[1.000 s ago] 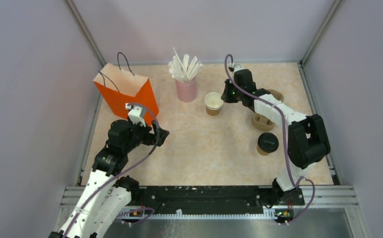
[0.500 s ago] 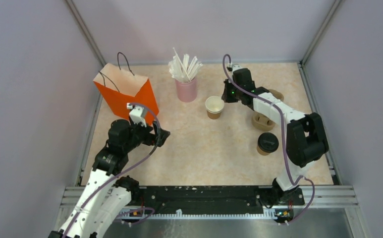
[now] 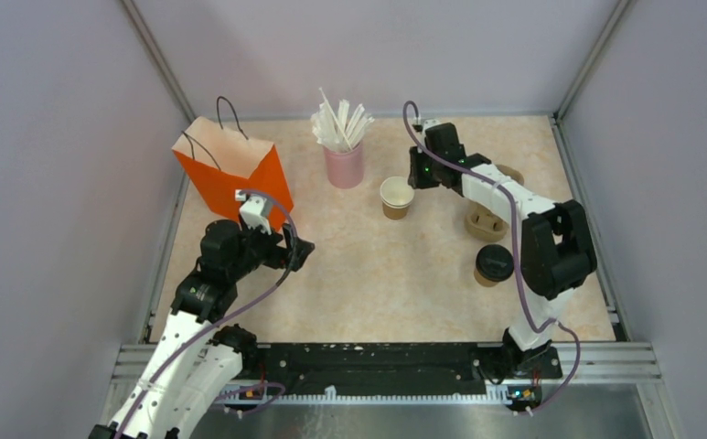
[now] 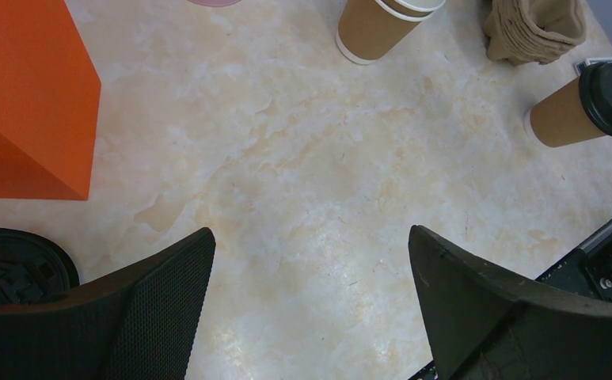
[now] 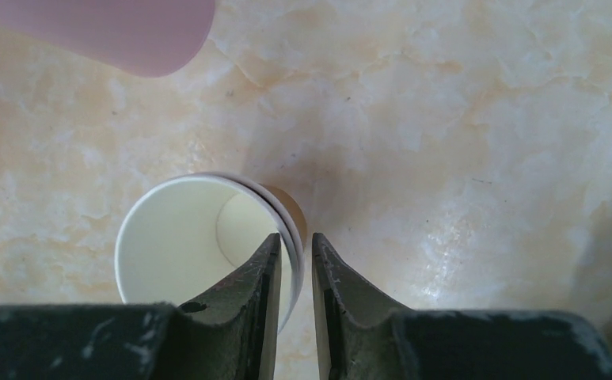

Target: Pack the takeout coffee

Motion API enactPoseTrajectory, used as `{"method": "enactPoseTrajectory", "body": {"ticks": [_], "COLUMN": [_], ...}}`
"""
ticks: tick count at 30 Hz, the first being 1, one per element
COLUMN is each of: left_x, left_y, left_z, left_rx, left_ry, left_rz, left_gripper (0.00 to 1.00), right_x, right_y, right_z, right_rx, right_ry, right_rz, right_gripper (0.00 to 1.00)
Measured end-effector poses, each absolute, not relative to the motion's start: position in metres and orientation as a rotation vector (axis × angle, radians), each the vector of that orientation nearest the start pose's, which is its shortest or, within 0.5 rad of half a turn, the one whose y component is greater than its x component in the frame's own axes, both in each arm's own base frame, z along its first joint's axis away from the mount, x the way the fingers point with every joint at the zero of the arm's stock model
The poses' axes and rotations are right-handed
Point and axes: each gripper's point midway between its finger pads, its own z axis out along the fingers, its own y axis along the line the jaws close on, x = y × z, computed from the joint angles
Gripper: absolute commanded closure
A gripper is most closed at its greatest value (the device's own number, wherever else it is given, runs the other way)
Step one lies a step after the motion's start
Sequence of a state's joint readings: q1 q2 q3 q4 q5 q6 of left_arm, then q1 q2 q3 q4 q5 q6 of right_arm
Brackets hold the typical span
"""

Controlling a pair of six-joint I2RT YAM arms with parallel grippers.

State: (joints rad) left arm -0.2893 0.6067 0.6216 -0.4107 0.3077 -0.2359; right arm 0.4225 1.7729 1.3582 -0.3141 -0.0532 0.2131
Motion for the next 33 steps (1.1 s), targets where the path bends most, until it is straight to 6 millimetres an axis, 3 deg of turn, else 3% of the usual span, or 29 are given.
{"method": "enactPoseTrajectory", "body": {"ticks": [5,7,10,12,16,18,19,22,23,33], "left_x": [0.223,0.223,0.222,0.222,0.222,0.222,0.222,0.222,0.222,0.221], "left_y": [-0.132,-0.132,-0.133,-0.133,-0.133,-0.133,-0.133,-0.134,-0.134,-0.134], "left_z": [0.198,0.199,0.199,0.199,0.199,0.199,0.199,0.199,0.199,0.199], "left_rx": [0.261,0.262,0.266,0.266,0.266,0.267,0.268,0.269,0.269,0.271], "left_ry": [1.986,1.986,1.986,1.986,1.986,1.986,1.985,1.985,1.986,1.986], "left_rz": [-0.646,-0.647,-0.652,-0.652,-0.653,-0.654,-0.656,-0.657,-0.657,-0.659], "left_gripper": [0.04,0.04,0.04,0.04,0.04,0.04,0.03,0.03,0.04,0.03], "right_x": [0.425,0.425,0.426,0.426,0.428,0.430,0.431,0.431,0.430,0.432], "right_y": [0.212,0.211,0.211,0.210,0.209,0.208,0.209,0.209,0.209,0.212], "right_z": [0.110,0.108,0.108,0.108,0.110,0.112,0.113,0.113,0.113,0.119], "right_rx": [-0.292,-0.296,-0.298,-0.295,-0.299,-0.300,-0.297,-0.299,-0.297,-0.320], "right_ry": [2.375,2.382,2.379,2.377,2.369,2.362,2.357,2.358,2.359,2.342], "right_rz": [0.355,0.340,0.318,0.301,0.278,0.271,0.273,0.266,0.265,0.238], "right_gripper": [0.96,0.97,0.79,0.77,0.95,0.98,0.96,0.75,0.74,0.98]}}
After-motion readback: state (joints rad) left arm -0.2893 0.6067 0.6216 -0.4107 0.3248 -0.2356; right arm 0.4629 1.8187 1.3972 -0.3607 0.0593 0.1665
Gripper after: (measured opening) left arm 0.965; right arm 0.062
